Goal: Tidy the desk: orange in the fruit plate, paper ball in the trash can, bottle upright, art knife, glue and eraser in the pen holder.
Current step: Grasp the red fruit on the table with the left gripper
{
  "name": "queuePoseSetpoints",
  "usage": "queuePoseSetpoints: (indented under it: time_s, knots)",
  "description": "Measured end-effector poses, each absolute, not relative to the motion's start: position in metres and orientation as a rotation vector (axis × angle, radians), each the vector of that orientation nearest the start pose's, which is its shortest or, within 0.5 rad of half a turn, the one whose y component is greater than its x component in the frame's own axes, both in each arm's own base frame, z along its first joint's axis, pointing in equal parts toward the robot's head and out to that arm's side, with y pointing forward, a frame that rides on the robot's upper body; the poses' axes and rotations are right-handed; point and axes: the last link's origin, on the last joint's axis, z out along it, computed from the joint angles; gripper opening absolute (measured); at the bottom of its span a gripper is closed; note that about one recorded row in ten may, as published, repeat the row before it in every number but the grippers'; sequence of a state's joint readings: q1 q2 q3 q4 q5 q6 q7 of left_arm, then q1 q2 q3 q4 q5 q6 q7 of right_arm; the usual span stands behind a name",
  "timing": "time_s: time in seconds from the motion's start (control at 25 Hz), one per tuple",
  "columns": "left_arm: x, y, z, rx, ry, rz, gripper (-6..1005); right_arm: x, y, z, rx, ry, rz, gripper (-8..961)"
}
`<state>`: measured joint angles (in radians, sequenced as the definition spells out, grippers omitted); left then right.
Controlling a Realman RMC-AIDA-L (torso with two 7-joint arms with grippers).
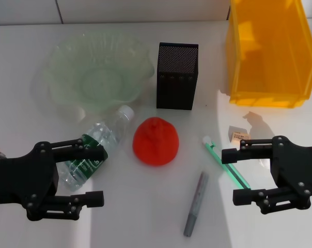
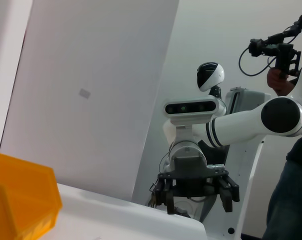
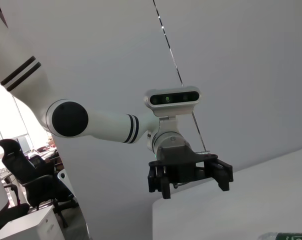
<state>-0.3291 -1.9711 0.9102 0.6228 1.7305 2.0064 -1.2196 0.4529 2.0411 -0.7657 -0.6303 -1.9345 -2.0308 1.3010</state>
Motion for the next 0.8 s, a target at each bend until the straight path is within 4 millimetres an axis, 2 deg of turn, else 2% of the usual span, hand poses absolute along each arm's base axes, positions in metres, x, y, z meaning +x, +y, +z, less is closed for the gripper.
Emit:
queuePoseSetpoints:
  time_s: [0.8]
  knots:
    - [-0.2749,0.2361,0.0337,-2.960,-0.408,-1.094,778,0.2569,0.2591,0.0117,-3.012,0.498,1.026,740]
